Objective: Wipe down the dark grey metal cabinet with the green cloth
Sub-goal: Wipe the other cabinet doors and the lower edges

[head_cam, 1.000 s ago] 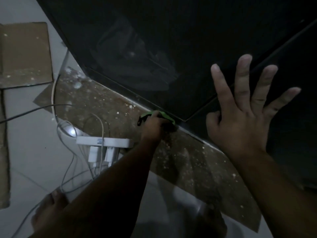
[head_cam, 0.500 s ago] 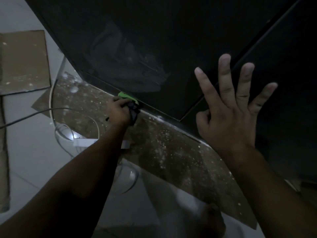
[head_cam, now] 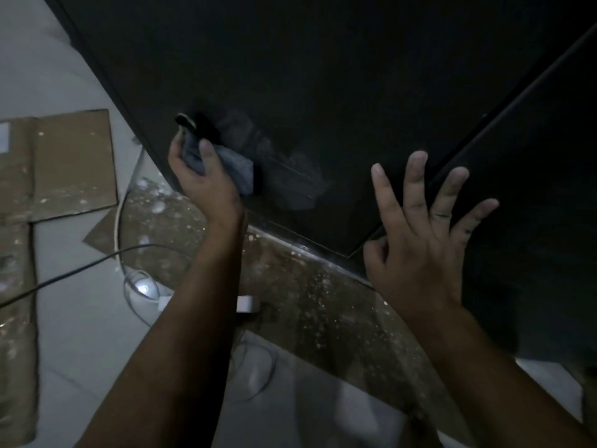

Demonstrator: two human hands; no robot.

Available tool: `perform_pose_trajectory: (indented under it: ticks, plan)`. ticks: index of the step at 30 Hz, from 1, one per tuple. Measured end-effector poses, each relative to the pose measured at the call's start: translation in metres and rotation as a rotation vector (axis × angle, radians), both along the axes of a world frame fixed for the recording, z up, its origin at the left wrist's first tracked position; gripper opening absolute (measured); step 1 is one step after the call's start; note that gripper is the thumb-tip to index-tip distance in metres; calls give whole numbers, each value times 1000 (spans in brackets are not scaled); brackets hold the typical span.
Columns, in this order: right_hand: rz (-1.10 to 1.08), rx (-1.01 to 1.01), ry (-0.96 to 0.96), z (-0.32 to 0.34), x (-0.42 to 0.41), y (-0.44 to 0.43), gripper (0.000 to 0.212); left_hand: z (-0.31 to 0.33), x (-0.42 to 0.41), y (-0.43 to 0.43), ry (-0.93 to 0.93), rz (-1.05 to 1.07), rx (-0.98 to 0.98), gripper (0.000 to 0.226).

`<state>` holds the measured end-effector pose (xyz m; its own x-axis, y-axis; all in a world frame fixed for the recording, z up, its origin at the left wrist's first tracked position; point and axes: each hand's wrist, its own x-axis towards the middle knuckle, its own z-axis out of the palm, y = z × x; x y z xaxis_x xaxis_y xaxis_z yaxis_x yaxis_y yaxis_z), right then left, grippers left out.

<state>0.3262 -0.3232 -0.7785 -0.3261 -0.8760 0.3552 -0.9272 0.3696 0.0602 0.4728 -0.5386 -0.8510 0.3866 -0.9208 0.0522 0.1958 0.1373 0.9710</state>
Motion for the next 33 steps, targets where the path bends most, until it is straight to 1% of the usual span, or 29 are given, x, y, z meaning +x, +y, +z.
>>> perform_pose_trajectory:
  ticks: [3,6,9,11,13,15,17,18,20,23,25,28,30,33]
  plan:
    - [13,6,8,-1,-2,1,85,25,0,-4,-101,48,-168,35]
    - [9,11,13,-3,-3,1,83,31,-15,12,-209,18,-294,30]
    - [-5,5,16,-5,-1,-2,80,6,-24,31,-309,-113,-365,35]
    - [-23,1,10,-6,1,-5,77,-16,-23,43,-358,-203,-349,35]
    - [-37,-3,6,-7,3,-7,77,-39,-17,49,-392,-254,-240,35]
    - [-41,-3,-4,-7,4,-6,80,-59,-9,45,-390,-247,-8,38]
    - [-41,-1,-5,-7,4,-6,81,-64,1,36,-291,-243,272,40]
    - [-44,2,-3,-7,4,-6,81,-64,2,31,-257,-252,357,38]
    - [-50,2,-1,-7,4,-6,82,-55,0,25,-237,-232,387,31]
    - [-50,-7,-6,-8,4,-8,82,-29,-9,26,-155,-144,291,35]
    - [-52,-5,-1,-8,5,-7,82,-11,-16,31,-150,-61,143,39]
    - [-53,-1,-4,-7,5,-7,82,16,-28,42,-234,33,-134,30]
    - [-50,-3,-9,-8,5,-7,82,22,-39,54,-271,-2,-257,31]
    - [-39,0,-5,-8,4,-7,83,8,-49,77,-358,-134,-305,34]
